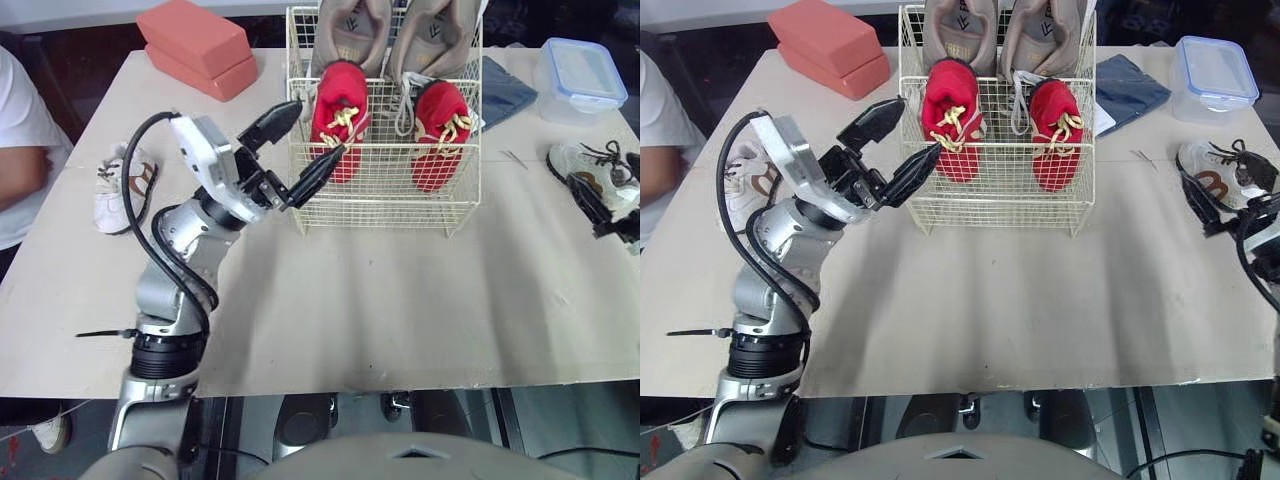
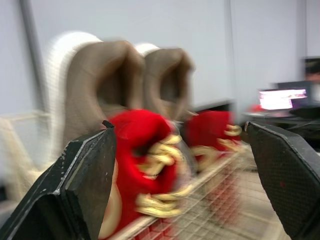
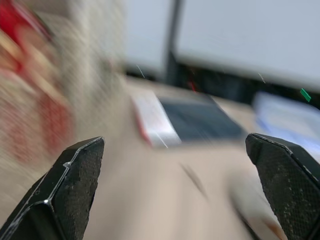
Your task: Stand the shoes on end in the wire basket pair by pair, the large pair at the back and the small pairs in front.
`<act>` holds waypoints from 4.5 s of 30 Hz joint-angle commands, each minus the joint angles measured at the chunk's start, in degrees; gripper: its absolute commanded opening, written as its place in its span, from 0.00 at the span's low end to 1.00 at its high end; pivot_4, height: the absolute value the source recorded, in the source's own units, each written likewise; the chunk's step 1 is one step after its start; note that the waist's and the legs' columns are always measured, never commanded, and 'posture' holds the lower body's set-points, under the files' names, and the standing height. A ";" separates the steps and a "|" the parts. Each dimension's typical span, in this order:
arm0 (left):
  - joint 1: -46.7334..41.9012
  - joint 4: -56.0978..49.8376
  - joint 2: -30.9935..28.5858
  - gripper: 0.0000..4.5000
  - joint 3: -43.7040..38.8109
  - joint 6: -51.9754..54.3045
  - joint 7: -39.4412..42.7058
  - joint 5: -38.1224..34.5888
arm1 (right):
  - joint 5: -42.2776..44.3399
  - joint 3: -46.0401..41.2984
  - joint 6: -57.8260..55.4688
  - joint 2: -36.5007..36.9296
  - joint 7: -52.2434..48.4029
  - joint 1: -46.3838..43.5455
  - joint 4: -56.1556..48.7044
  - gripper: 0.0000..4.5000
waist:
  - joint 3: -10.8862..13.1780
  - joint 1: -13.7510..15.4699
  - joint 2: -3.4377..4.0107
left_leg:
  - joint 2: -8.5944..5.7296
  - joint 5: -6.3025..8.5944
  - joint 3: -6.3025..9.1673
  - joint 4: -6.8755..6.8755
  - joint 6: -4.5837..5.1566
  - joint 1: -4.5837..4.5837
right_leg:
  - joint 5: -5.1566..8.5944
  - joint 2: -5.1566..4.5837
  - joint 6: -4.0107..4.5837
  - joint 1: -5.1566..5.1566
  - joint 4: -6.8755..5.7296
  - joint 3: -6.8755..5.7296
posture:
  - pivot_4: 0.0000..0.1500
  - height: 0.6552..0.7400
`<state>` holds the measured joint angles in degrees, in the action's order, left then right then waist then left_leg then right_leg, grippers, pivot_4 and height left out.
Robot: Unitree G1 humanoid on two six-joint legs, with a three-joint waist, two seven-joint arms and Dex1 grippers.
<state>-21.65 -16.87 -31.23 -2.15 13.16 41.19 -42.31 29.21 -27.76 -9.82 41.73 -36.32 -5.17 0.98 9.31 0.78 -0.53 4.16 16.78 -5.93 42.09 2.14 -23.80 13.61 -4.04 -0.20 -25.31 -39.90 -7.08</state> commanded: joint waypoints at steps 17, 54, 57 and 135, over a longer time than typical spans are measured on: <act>-10.11 -9.66 -20.31 0.99 -8.61 27.74 16.16 -22.26 | -9.76 3.88 3.63 10.11 -8.90 -26.67 53.77 1.00 | 0.20 -0.13 0.06 | -0.01 -0.11 -0.23 -0.08 -0.20 -0.03 | 0.01 0.02 -0.02 -0.16 0.00 0.37 | 1.00 0.36; -11.24 -8.01 -18.80 1.00 -7.50 29.69 13.58 -13.07 | -13.36 4.09 13.19 10.19 -14.20 -36.95 65.24 0.01 | 0.22 -1.54 0.07 | 0.02 -0.13 -0.43 -0.08 -0.24 0.00 | 0.00 0.00 -0.02 -0.25 -0.05 0.58 | 1.00 0.36; -10.70 -7.97 -19.05 1.00 -7.90 29.63 14.20 -12.59 | -9.70 1.29 13.62 10.43 -17.48 -34.39 58.80 0.01 | 0.24 -1.51 0.11 | 0.04 -0.13 -0.43 -0.08 -0.24 -0.01 | 0.00 0.00 -0.02 -0.26 -0.05 0.59 | 1.00 0.36; -9.31 9.05 5.12 0.16 1.60 10.40 21.16 6.79 | 54.48 20.17 -16.71 2.84 19.12 -13.68 -37.12 1.00 | 0.78 0.04 -0.35 | 0.05 -0.13 -0.13 0.01 -0.24 -0.15 | -0.13 0.02 0.21 -0.27 -0.08 0.31 | 1.00 0.36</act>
<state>-30.75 -6.92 -26.55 -0.98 25.50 62.24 -35.79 78.94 -6.68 -25.81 45.13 -22.51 -17.25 -33.84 10.08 0.82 -0.88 4.22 16.65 -6.05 42.11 1.91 -23.97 13.47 -4.03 0.00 -25.57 -39.98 -6.78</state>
